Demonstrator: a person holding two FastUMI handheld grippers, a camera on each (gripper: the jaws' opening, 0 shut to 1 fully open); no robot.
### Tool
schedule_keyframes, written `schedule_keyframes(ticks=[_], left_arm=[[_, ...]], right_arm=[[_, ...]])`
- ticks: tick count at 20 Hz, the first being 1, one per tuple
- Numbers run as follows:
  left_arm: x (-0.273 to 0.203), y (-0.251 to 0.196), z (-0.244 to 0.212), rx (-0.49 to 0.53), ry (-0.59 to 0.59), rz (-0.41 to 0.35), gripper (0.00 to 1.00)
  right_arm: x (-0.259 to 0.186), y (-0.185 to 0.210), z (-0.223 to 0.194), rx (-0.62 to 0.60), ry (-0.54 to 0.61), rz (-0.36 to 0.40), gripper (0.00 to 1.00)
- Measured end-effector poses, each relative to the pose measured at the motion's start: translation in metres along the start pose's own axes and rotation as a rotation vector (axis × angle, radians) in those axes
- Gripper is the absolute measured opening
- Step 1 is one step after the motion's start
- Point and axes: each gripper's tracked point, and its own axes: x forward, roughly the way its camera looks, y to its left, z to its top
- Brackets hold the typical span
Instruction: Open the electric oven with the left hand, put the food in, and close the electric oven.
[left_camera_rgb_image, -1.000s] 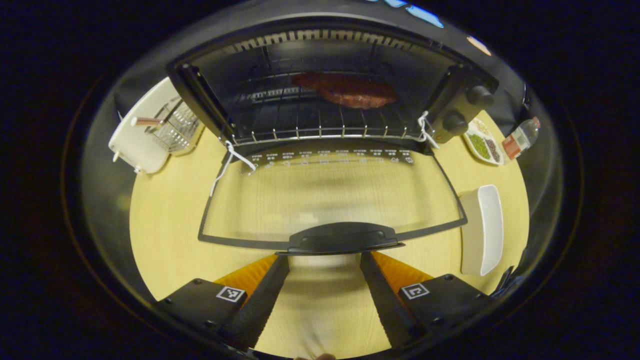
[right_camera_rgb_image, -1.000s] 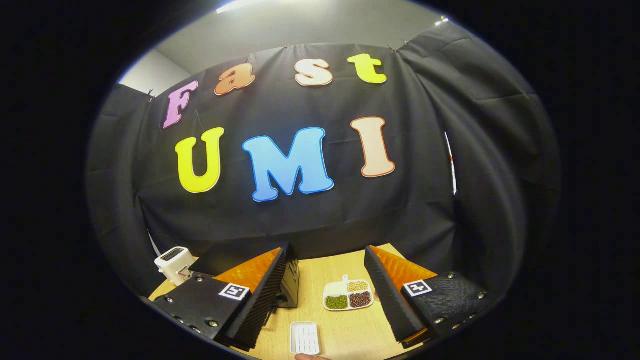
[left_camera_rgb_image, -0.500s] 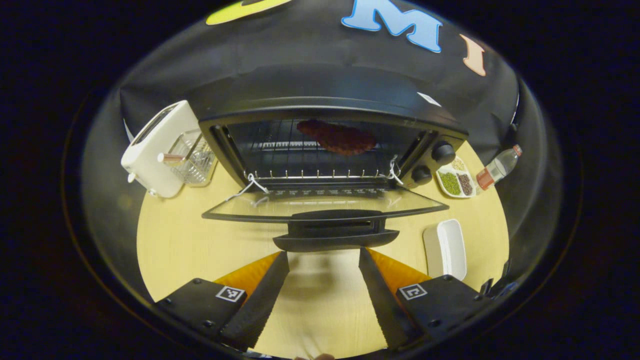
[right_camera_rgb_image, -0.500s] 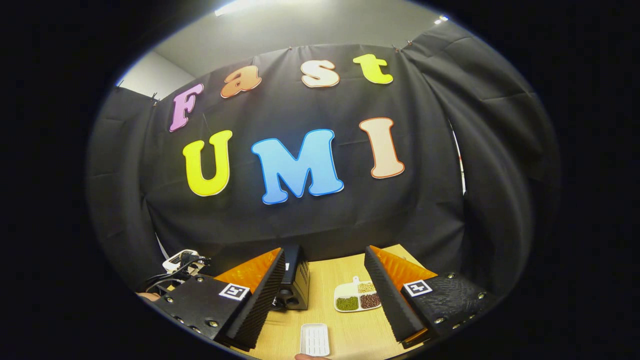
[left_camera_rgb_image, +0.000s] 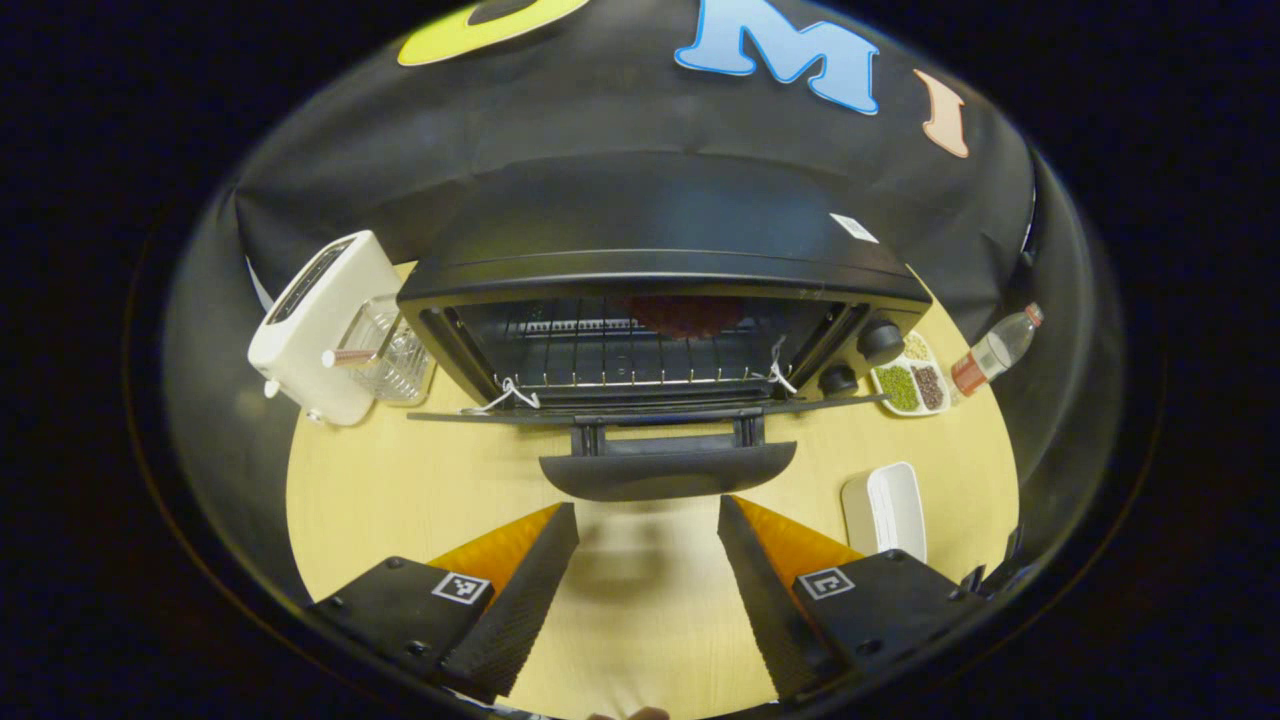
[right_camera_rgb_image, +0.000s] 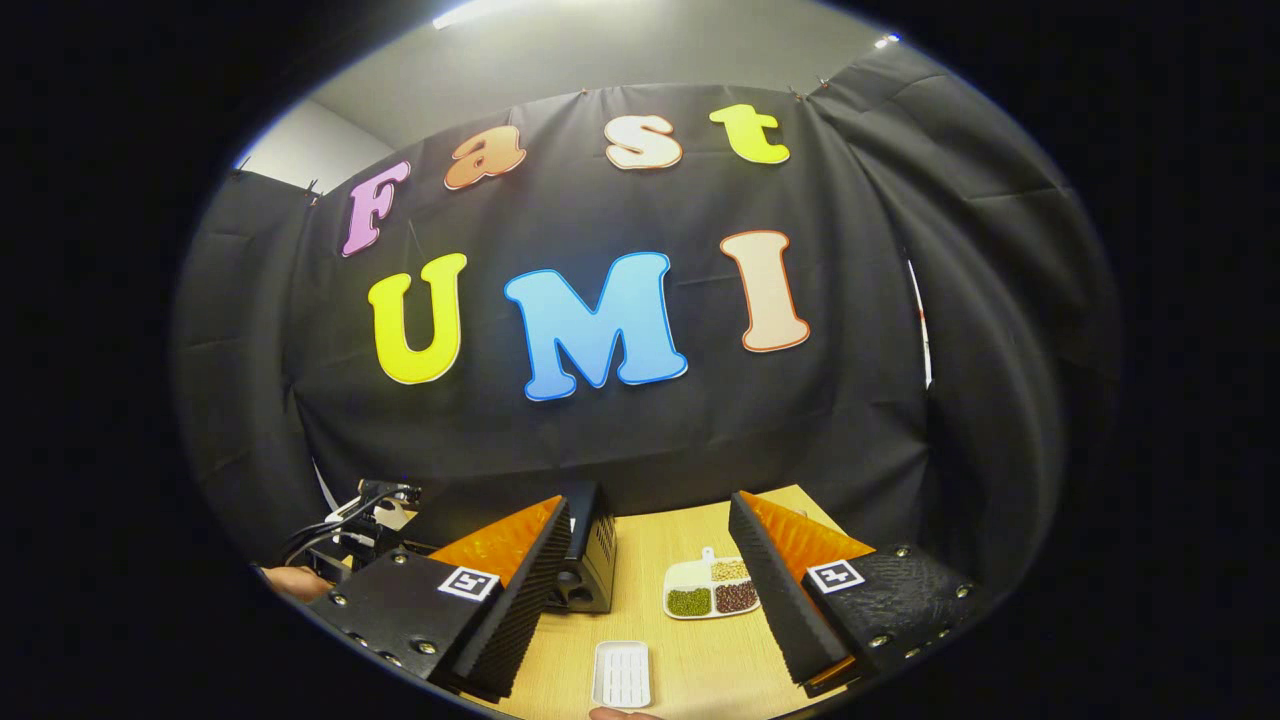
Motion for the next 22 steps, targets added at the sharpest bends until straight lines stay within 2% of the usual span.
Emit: schedule_keyframes(ticks=[5, 8, 10, 13, 17, 20, 22], left_arm=[[-0.011, -0.006, 0.010, 0.007, -0.034, 0.008, 0.96], [-0.027, -0.014, 0.023, -0.003, -0.116, -0.010, 0.99], [-0.052, -0.031, 0.044, -0.010, -0.231, -0.031, 0.96], [-0.113, -0.059, 0.087, 0.010, -0.486, -0.039, 0.96], [-0.221, -0.086, 0.123, 0.072, -0.801, 0.026, 0.98], [-0.294, -0.096, 0.134, 0.031, -0.980, 0.065, 0.98], [-0.320, -0.096, 0.129, 0.017, -1.018, 0.093, 0.97]], right_arm=[[0.002, -0.007, 0.002, -0.004, -0.005, 0.006, 0.96], [0.004, -0.010, 0.002, -0.020, -0.005, 0.015, 0.96], [0.005, -0.012, 0.008, -0.042, -0.017, 0.022, 0.96], [0.011, -0.012, 0.020, -0.067, -0.036, 0.041, 0.96], [0.007, -0.002, 0.041, -0.078, -0.070, 0.088, 0.96], [0.003, 0.004, 0.051, -0.073, -0.074, 0.124, 0.96], [-0.002, 0.005, 0.058, -0.056, -0.080, 0.135, 0.96]])
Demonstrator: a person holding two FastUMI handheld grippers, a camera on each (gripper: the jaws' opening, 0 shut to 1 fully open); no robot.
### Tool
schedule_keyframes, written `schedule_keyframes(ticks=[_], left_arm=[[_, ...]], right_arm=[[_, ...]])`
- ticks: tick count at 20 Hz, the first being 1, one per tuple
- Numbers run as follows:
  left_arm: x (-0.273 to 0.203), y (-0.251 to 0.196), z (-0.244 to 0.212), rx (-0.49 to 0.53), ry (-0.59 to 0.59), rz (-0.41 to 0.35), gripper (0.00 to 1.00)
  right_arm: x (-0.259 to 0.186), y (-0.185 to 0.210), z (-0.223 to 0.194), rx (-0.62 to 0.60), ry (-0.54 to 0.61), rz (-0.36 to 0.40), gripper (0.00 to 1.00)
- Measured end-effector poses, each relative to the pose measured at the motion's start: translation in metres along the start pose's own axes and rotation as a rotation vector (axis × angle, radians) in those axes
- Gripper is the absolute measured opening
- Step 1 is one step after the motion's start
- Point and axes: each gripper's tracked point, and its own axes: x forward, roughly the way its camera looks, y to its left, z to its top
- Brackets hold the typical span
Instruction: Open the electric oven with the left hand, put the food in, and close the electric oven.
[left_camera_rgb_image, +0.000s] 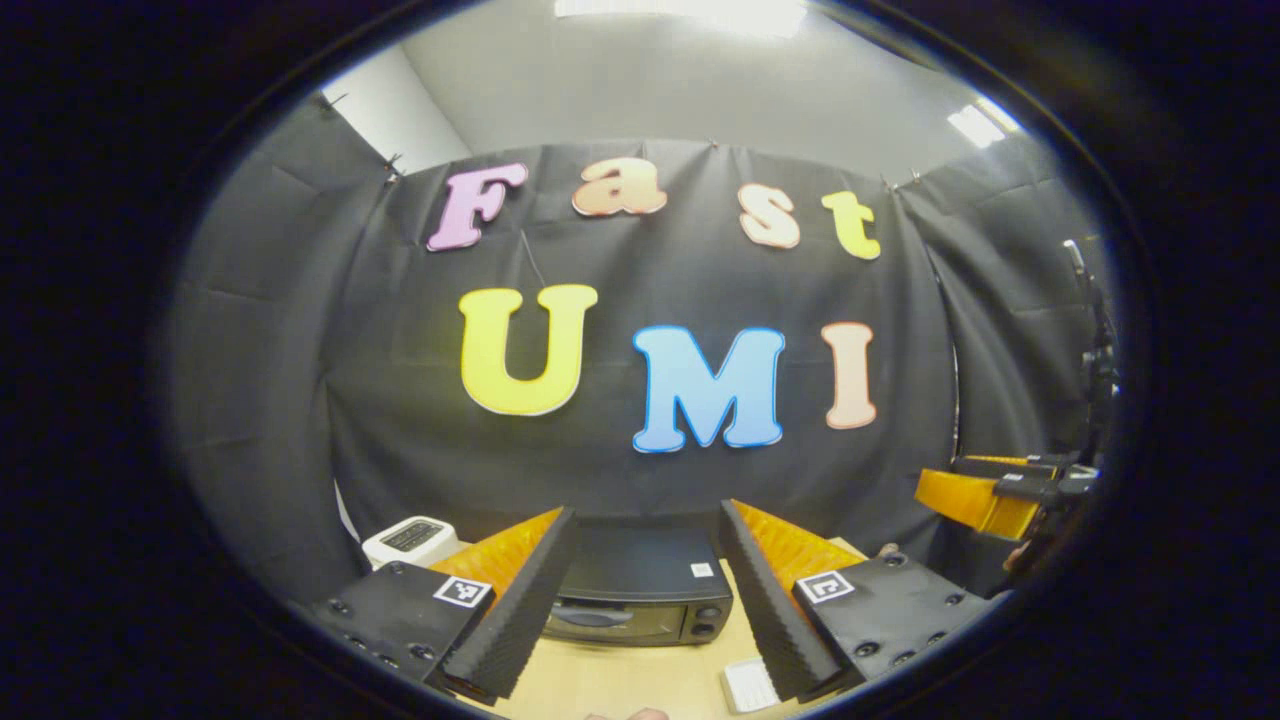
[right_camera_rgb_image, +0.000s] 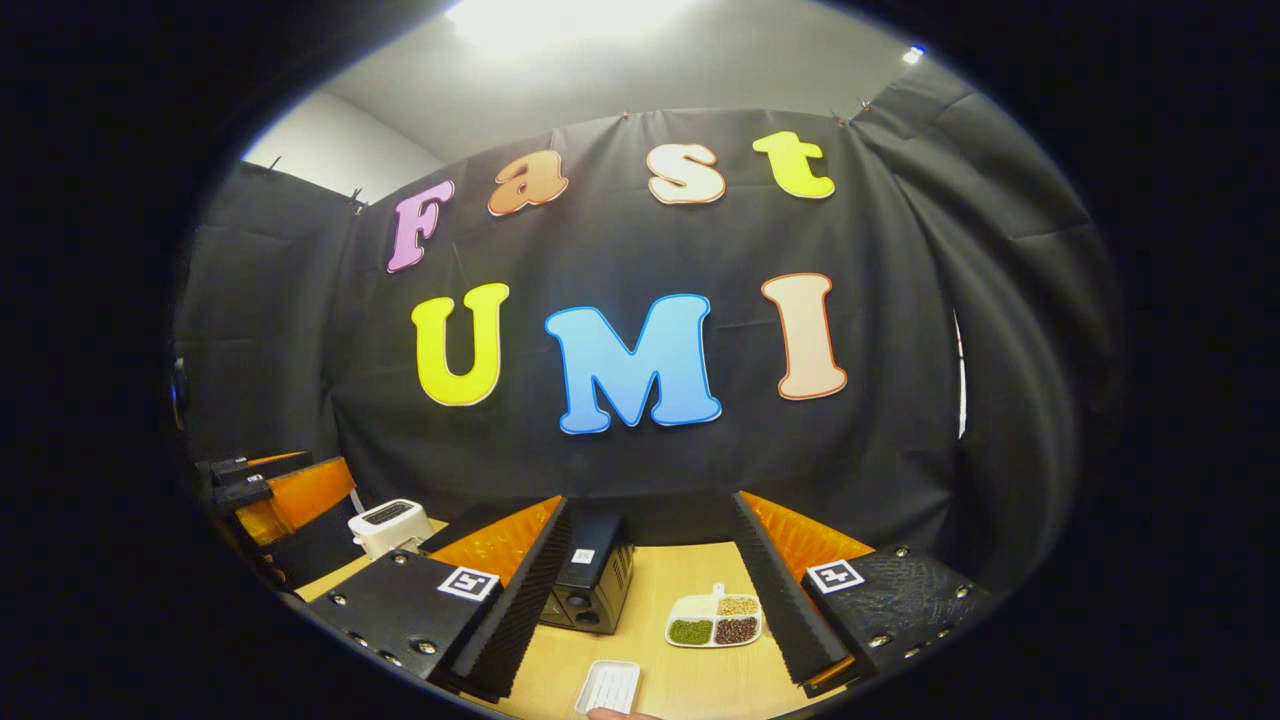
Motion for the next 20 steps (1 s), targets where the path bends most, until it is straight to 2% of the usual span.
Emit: schedule_keyframes(ticks=[2, 6, 10, 12, 13, 16, 18, 19, 20], left_arm=[[-0.011, 0.001, 0.009, 0.015, -0.022, 0.008, 0.97], [-0.018, 0.002, 0.010, 0.010, -0.022, -0.047, 0.98], [-0.028, 0.012, 0.025, -0.001, -0.042, -0.081, 0.98], [-0.036, 0.016, 0.028, -0.009, -0.043, -0.107, 0.98], [-0.038, 0.019, 0.031, -0.012, -0.049, -0.120, 0.97], [-0.047, 0.028, 0.033, -0.025, -0.054, -0.150, 0.94], [-0.051, 0.030, 0.034, -0.046, -0.062, -0.169, 0.92], [-0.052, 0.028, 0.034, -0.057, -0.067, -0.174, 0.98], [-0.055, 0.028, 0.033, -0.068, -0.066, -0.174, 0.95]], right_arm=[[-0.006, 0.001, 0.006, 0.004, -0.006, -0.008, 0.96], [-0.022, 0.004, 0.025, 0.001, -0.057, -0.049, 0.96], [-0.036, 0.022, 0.035, 0.014, -0.063, -0.061, 0.96], [-0.045, 0.024, 0.038, 0.011, -0.069, -0.093, 0.96], [-0.050, 0.028, 0.041, 0.006, -0.077, -0.103, 1.00], [-0.066, 0.039, 0.046, -0.003, -0.089, -0.126, 1.00], [-0.077, 0.042, 0.046, 0.013, -0.088, -0.134, 0.96], [-0.081, 0.041, 0.047, 0.020, -0.090, -0.139, 0.96], [-0.083, 0.038, 0.046, 0.026, -0.085, -0.144, 0.96]])
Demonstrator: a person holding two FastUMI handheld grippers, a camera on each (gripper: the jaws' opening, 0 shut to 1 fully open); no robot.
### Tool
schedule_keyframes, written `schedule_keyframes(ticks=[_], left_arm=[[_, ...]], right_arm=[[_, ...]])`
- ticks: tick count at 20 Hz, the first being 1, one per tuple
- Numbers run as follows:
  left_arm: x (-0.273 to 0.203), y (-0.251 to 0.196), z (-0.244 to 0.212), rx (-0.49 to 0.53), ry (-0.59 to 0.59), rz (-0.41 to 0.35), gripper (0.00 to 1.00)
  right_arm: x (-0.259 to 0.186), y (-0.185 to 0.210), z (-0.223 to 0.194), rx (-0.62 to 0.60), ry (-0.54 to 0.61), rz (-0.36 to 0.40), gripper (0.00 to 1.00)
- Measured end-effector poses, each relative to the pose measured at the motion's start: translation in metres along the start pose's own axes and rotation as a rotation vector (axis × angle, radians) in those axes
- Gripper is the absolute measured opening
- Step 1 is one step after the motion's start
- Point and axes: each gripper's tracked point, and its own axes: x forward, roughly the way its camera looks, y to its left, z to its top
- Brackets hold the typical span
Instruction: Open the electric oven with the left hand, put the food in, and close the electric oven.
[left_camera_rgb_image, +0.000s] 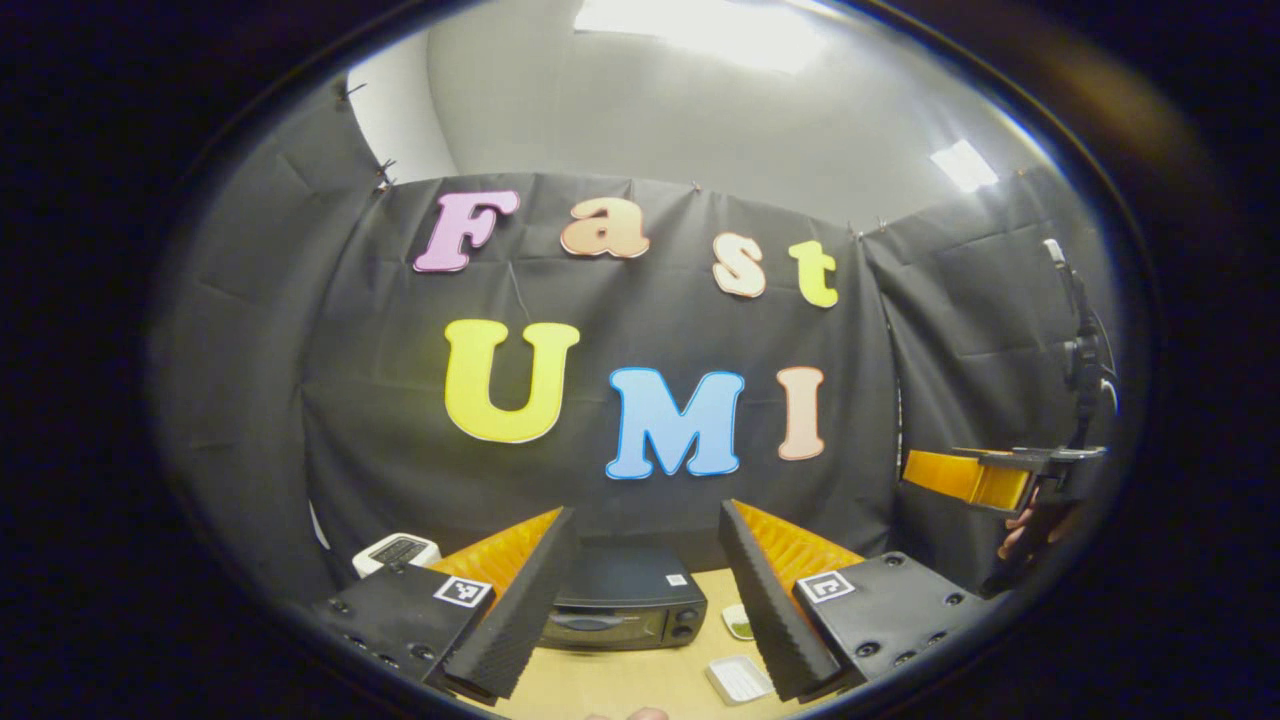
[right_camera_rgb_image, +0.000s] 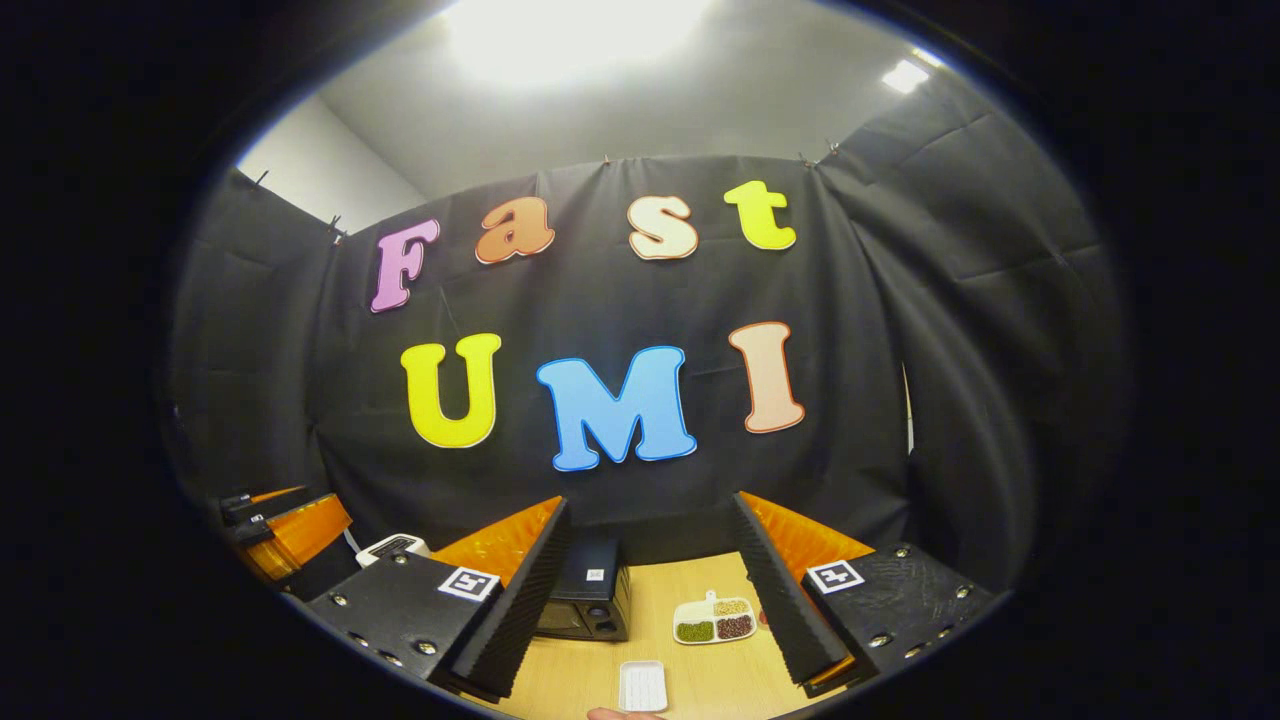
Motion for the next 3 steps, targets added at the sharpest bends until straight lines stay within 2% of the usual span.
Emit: schedule_keyframes(ticks=[2, 3], left_arm=[[-0.006, -0.001, -0.005, -0.018, -0.002, 0.008, 0.98], [-0.008, -0.005, -0.005, -0.025, -0.008, 0.009, 0.95]], right_arm=[[-0.005, -0.008, -0.004, -0.017, 0.011, -0.007, 0.96], [-0.006, -0.014, -0.006, -0.027, 0.015, -0.005, 0.96]])
